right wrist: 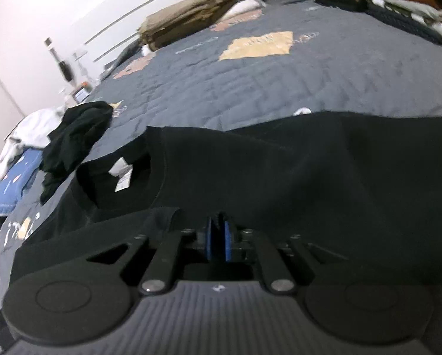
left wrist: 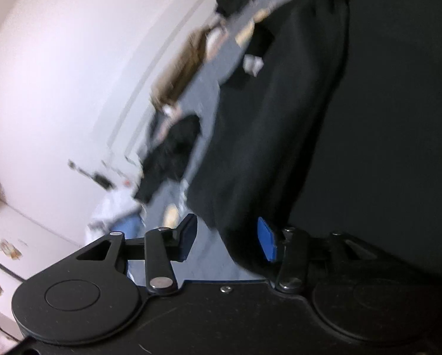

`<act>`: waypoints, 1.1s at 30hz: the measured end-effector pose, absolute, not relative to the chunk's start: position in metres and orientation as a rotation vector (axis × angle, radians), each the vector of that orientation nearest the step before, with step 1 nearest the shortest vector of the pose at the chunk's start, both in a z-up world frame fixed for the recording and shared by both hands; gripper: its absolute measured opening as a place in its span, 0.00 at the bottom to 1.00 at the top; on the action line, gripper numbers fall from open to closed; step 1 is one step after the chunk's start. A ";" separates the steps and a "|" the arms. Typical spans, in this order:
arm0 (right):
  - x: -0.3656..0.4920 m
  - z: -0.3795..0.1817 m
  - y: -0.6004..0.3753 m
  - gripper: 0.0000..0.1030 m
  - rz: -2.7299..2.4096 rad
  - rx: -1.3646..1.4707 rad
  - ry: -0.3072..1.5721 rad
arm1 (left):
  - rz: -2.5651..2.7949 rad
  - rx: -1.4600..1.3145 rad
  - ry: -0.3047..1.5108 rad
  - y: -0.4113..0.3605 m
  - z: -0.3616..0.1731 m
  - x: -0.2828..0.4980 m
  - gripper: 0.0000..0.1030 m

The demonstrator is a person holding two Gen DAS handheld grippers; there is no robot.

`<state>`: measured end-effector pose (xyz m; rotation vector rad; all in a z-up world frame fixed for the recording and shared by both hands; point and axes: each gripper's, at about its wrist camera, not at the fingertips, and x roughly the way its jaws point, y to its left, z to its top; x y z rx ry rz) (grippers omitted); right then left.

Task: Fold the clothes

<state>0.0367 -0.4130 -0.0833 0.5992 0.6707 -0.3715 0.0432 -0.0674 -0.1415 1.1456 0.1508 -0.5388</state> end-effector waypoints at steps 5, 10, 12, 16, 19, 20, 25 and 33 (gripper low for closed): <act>0.006 -0.066 -0.397 0.19 -0.297 0.595 0.612 | -0.579 1.246 0.081 -0.088 -0.168 0.036 0.48; 0.000 -0.068 -0.369 0.36 -0.199 0.560 0.613 | -0.602 1.221 0.173 -0.096 -0.181 0.047 0.18; 0.015 -0.080 -0.361 0.36 -0.209 0.529 0.675 | -0.630 1.225 0.215 -0.097 -0.179 0.049 0.11; 0.036 -0.105 -0.372 0.34 -0.292 0.587 0.767 | -0.684 1.201 0.292 -0.092 -0.169 0.047 0.10; 0.031 -0.097 -0.375 0.35 -0.279 0.583 0.769 | -0.677 1.187 0.298 -0.091 -0.168 0.049 0.14; 0.024 -0.092 -0.376 0.35 -0.281 0.594 0.751 | -0.674 1.180 0.301 -0.091 -0.167 0.049 0.14; -0.021 -0.077 -0.391 0.36 -0.308 0.735 0.624 | -0.691 1.017 0.334 -0.083 -0.139 0.049 0.54; -0.024 -0.098 -0.412 0.40 -0.324 0.887 0.556 | -0.829 0.495 0.479 -0.077 -0.092 0.060 0.61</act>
